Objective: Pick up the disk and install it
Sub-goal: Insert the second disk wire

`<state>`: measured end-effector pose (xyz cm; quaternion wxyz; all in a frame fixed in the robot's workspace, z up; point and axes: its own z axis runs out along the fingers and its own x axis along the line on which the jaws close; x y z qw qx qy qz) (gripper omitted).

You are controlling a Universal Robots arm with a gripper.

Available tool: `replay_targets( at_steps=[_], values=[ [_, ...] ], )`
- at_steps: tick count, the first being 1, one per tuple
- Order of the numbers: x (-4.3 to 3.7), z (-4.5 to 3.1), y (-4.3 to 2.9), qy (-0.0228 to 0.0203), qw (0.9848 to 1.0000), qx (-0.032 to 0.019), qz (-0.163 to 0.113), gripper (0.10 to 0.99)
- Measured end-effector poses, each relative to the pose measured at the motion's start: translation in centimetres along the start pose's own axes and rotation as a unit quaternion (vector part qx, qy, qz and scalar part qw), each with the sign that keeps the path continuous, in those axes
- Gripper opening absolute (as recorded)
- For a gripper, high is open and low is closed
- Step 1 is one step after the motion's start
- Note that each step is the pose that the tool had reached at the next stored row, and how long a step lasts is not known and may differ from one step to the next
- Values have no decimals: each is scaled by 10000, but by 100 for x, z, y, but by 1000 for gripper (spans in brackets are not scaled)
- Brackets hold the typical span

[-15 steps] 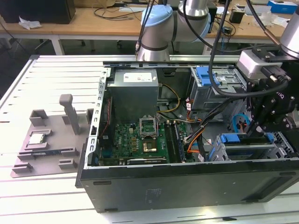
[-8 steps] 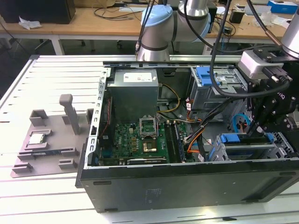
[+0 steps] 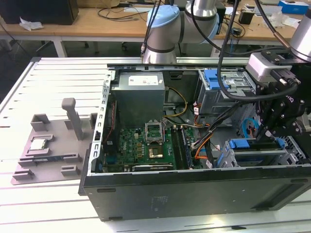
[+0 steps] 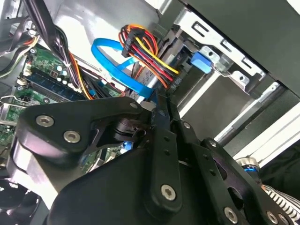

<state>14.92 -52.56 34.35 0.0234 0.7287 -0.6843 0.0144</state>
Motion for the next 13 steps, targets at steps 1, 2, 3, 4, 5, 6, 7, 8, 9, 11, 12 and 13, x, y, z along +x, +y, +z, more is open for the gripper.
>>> replay_targets(
  at_steps=[1,2,3,4,5,6,7,8,9,11,12,13],
  values=[
    [0,1,0,1,10000,0,-2,161],
    [3,6,0,1,10000,0,-3,161],
    [4,14,0,1,10000,-1,-4,161],
    [5,20,0,4,10000,-2,-4,161],
    [5,22,0,3,10000,-2,-4,161],
    [5,24,0,2,10000,-2,-4,161],
    [4,25,0,-1,10000,-2,-4,161],
    [3,29,0,-7,10000,-2,-4,173],
    [4,30,0,-5,10000,-2,-4,231],
    [5,14,0,1,10000,-2,-4,298],
    [4,-33,1,0,10000,-2,-4,298],
    [2,-83,1,0,10000,-2,-4,298]
  ],
)
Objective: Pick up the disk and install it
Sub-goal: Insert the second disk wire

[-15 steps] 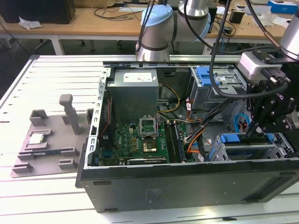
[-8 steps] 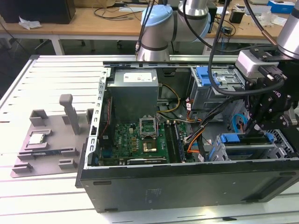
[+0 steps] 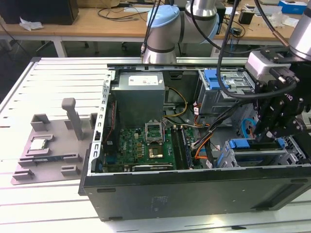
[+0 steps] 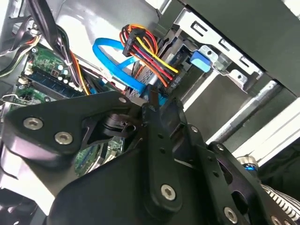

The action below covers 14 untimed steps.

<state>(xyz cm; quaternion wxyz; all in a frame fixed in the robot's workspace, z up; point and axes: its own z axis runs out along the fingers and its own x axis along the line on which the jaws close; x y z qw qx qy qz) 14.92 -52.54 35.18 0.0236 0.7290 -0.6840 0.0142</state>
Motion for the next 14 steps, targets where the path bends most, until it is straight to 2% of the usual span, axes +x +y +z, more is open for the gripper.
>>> replay_targets(
  at_steps=[5,8,14],
  values=[
    [-52,-244,0,0,10000,0,0,282],
    [-64,-306,-1,0,10000,0,0,106],
    [-64,-330,0,0,10000,0,0,106]
  ],
)
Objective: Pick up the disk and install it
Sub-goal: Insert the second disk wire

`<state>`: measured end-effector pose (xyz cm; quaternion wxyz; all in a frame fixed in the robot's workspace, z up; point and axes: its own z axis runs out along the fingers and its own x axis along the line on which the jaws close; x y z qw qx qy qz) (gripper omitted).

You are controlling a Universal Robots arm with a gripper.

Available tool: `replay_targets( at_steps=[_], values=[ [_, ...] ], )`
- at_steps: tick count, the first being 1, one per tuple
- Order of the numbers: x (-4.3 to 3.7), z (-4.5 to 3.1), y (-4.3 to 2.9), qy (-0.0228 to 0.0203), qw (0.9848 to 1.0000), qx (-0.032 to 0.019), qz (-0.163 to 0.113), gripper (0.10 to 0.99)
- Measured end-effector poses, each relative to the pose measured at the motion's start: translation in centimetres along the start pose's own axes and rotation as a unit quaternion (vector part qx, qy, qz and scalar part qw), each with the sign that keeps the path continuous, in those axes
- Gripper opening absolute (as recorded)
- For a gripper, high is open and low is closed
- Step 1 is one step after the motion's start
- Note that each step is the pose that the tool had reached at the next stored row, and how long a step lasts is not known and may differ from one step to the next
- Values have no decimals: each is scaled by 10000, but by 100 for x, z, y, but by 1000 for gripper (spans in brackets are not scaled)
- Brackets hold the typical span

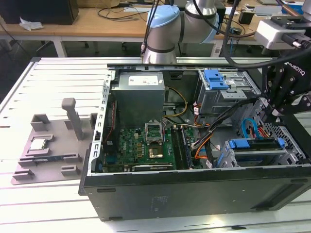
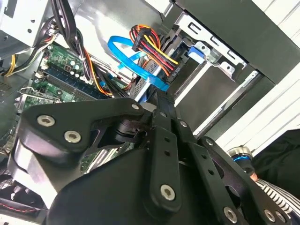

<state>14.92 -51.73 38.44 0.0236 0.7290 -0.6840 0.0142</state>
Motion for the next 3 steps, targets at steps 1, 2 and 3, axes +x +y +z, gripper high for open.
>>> replay_targets(
  at_steps=[1,2,3],
  values=[
    [0,-1,0,0,10000,0,0,106],
    [0,-1,0,0,10000,0,0,106],
    [0,-1,0,0,10000,0,0,106]
  ],
)
